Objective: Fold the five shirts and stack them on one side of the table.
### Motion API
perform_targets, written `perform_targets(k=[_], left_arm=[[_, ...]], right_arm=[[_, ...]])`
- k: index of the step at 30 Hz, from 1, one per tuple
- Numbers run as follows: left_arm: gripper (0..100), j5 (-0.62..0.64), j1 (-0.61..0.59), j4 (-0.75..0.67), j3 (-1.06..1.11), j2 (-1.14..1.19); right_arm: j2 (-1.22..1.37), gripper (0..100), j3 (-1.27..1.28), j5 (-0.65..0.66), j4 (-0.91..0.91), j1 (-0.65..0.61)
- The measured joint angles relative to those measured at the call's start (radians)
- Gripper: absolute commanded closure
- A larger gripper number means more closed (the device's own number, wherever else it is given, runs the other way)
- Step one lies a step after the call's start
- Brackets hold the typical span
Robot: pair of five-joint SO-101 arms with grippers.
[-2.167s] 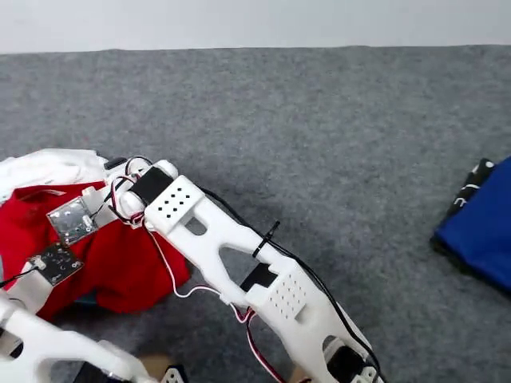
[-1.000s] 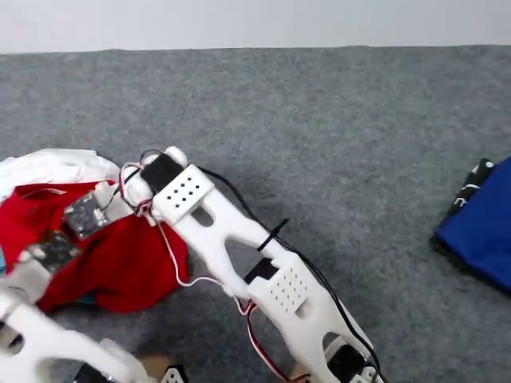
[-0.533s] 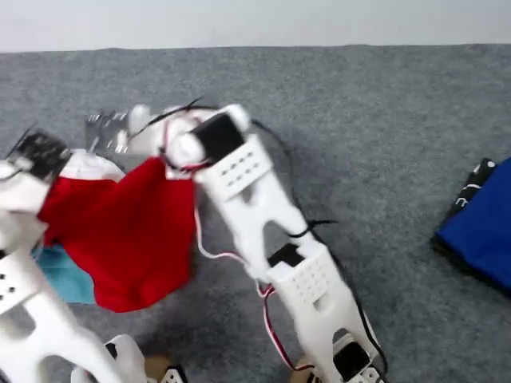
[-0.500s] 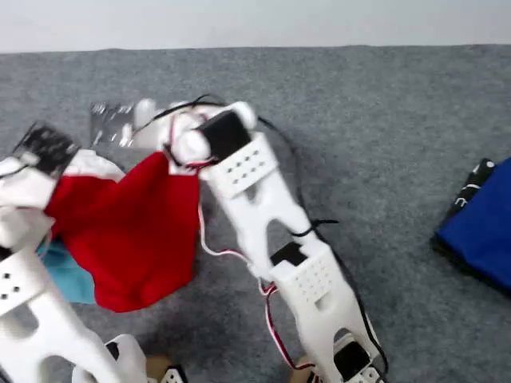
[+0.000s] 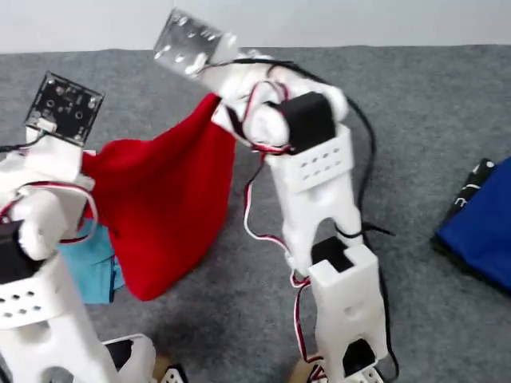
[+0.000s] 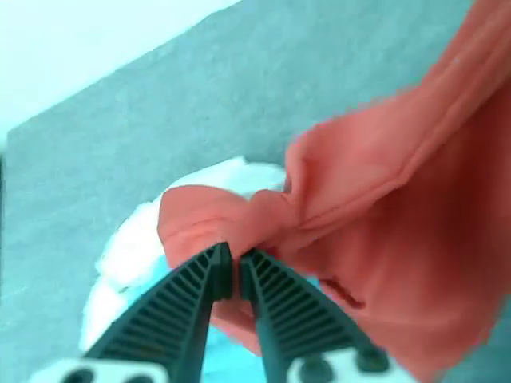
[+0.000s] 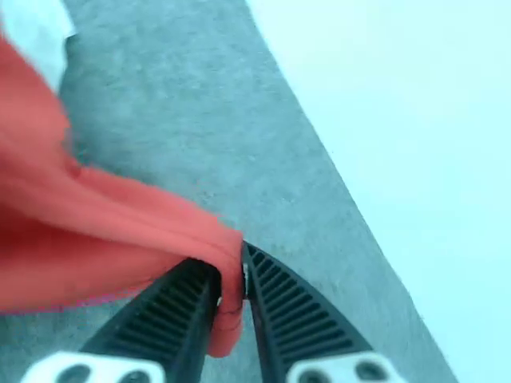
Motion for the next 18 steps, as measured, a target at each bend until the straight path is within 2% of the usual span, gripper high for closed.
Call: perform_targets(k=[5, 8, 12, 18], left_arm=[[100, 0.209, 0.101, -0.055, 0.0, 0.0], [100, 0.287, 0.14, -0.094, 0.0, 0.0], [100, 0.341, 0.193, -0.133, 0.0, 0.0], [100, 0.373, 0.269, -0.209, -0.026, 0.0]], right_arm=[[-0.041, 98.9, 0.0, -0.114, 0.002, 0.06], [-0.074, 98.9, 0.0, -0.187, 0.002, 0.114], [-0.14, 98.9, 0.0, -0.253, 0.002, 0.196], [-0.27, 98.8, 0.032, -0.27, 0.002, 0.293]])
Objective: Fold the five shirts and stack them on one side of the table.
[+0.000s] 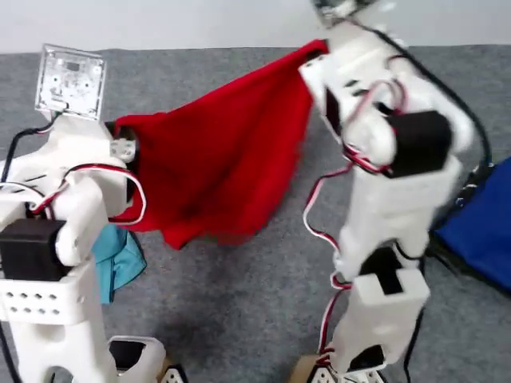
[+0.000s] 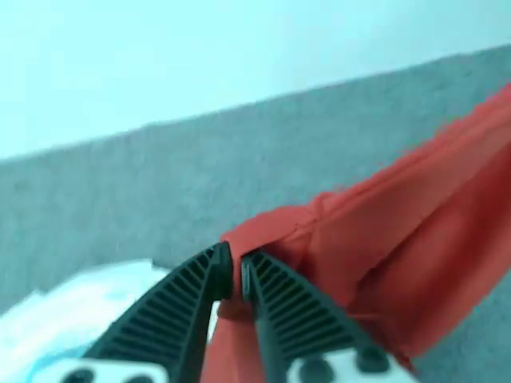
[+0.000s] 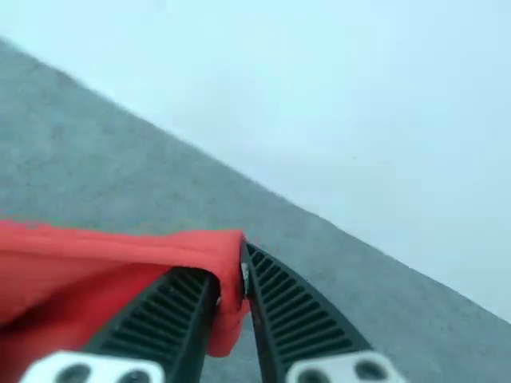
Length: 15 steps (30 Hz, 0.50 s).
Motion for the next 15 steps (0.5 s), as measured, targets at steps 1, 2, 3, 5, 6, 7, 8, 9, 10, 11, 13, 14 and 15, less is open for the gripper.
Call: perform_targets(k=[1, 2, 3, 5, 6, 7, 8, 9, 10, 11, 13, 14, 15], left_arm=[[100, 0.0, 0.012, -0.009, -0.017, 0.0], [100, 0.0, 0.023, -0.018, -0.034, 0.0], [100, 0.0, 0.032, -0.032, -0.051, 0.0], [100, 0.0, 0.049, -0.066, -0.081, 0.0], [100, 0.0, 0.057, -0.087, -0.092, 0.0], [100, 0.0, 0.068, -0.11, -0.1, 0.0], [100, 0.0, 0.075, -0.133, -0.106, 0.0], [100, 0.0, 0.084, -0.158, -0.109, 0.0], [100, 0.0, 0.089, -0.18, -0.109, 0.0], [100, 0.0, 0.097, -0.195, -0.109, 0.0], [100, 0.0, 0.109, -0.213, -0.109, 0.0], [100, 0.0, 0.117, -0.215, -0.109, 0.0], [100, 0.0, 0.123, -0.215, -0.109, 0.0]], right_arm=[[-0.031, 98.8, 0.029, 0.0, 0.0, 0.012], [-0.06, 98.8, 0.064, 0.0, 0.0, 0.025], [-0.091, 98.8, 0.104, 0.0, 0.0, 0.035], [-0.15, 98.8, 0.186, 0.0, 0.0, 0.057], [-0.18, 98.8, 0.222, 0.0, 0.0, 0.068], [-0.207, 98.8, 0.253, 0.0, 0.0, 0.078], [-0.232, 98.8, 0.276, 0.003, 0.0, 0.087], [-0.255, 98.8, 0.298, 0.011, 0.0, 0.097], [-0.275, 98.8, 0.311, 0.02, 0.0, 0.104], [-0.29, 98.8, 0.313, 0.026, 0.0, 0.114], [-0.313, 98.8, 0.315, 0.031, 0.0, 0.133], [-0.322, 98.8, 0.315, 0.034, 0.0, 0.143], [-0.33, 98.8, 0.315, 0.035, 0.0, 0.15]])
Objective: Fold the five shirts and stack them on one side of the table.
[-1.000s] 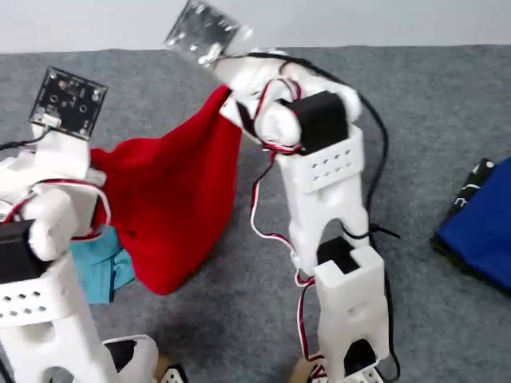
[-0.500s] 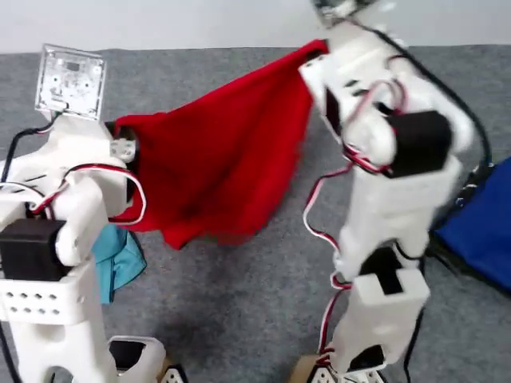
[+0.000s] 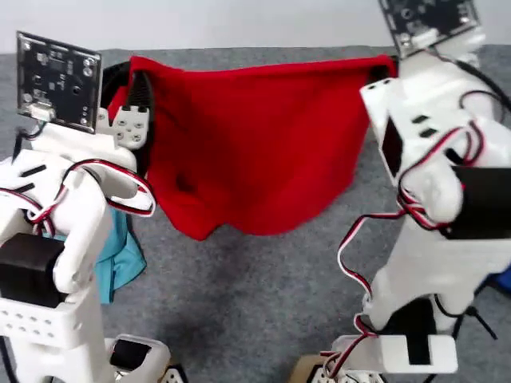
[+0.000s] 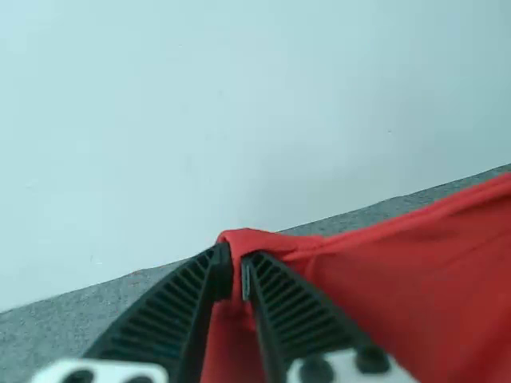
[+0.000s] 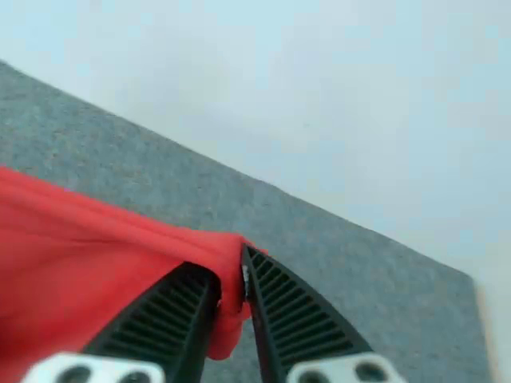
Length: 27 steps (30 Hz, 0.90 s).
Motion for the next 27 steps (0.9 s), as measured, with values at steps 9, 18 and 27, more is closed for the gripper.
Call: perform_targets(k=[9, 18, 27], left_arm=[[97, 0.0, 0.038, 0.063, 0.0, 0.0], [90, -0.066, -0.006, 0.1, 0.238, 0.0], [84, -0.072, -0.075, 0.003, 0.474, 0.002]], right_arm=[[-0.006, 98.8, 0.0, 0.0, 0.0, 0.034], [-0.006, 98.8, 0.256, 0.002, -0.006, 0.035], [-0.005, 98.8, 0.661, 0.072, -0.146, 0.038]])
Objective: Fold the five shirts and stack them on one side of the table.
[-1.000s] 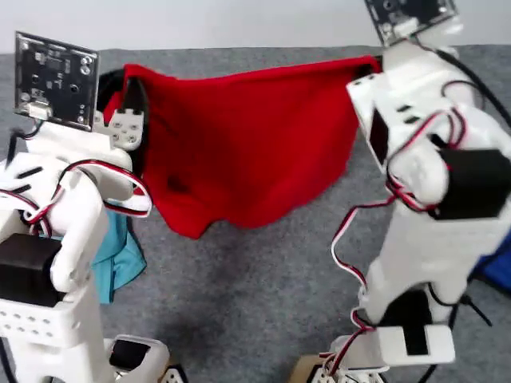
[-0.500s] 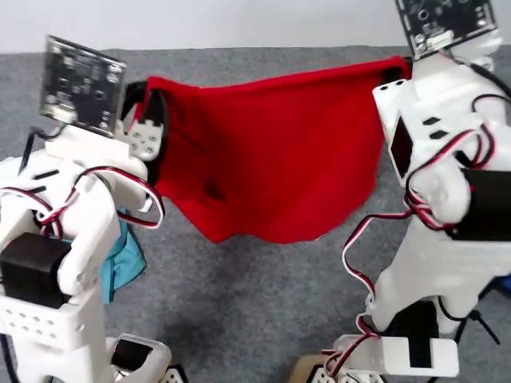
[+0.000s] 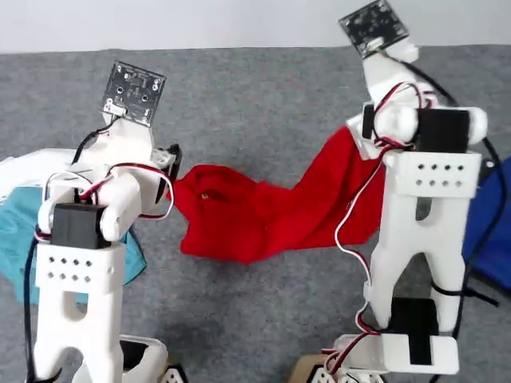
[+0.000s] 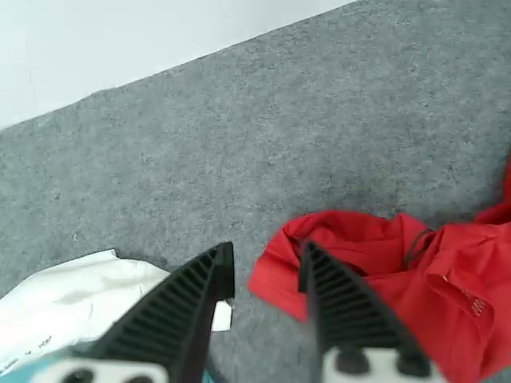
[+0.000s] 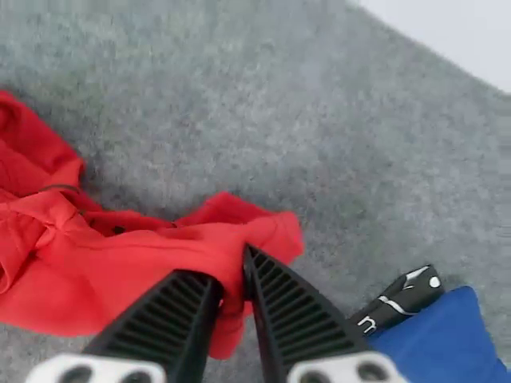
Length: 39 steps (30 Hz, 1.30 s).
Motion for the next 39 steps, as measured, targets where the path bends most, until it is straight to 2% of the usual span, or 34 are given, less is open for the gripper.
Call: perform_targets(k=[4, 9, 13, 20, 28, 39], left_arm=[[84, -0.034, 0.029, 0.087, 0.008, 0.0], [84, -0.143, 0.167, 0.25, 0.055, 0.0], [84, -0.192, 0.247, 0.275, 0.147, 0.0], [79, -0.233, 0.347, 0.149, 0.399, 0.0], [79, -0.236, 0.47, 0.008, 0.496, 0.0], [79, -0.239, 0.499, -0.146, 0.598, 0.02]], right_arm=[[0.0, 98.8, 0.054, 0.0, -0.028, -0.002], [0.0, 98.8, 0.112, 0.008, -0.043, -0.002], [0.0, 98.8, 0.15, 0.028, -0.043, -0.002], [0.0, 98.8, 0.215, 0.029, -0.043, -0.002], [0.0, 98.8, 0.219, 0.032, -0.043, -0.002], [0.0, 98.8, 0.219, 0.032, -0.043, -0.002]])
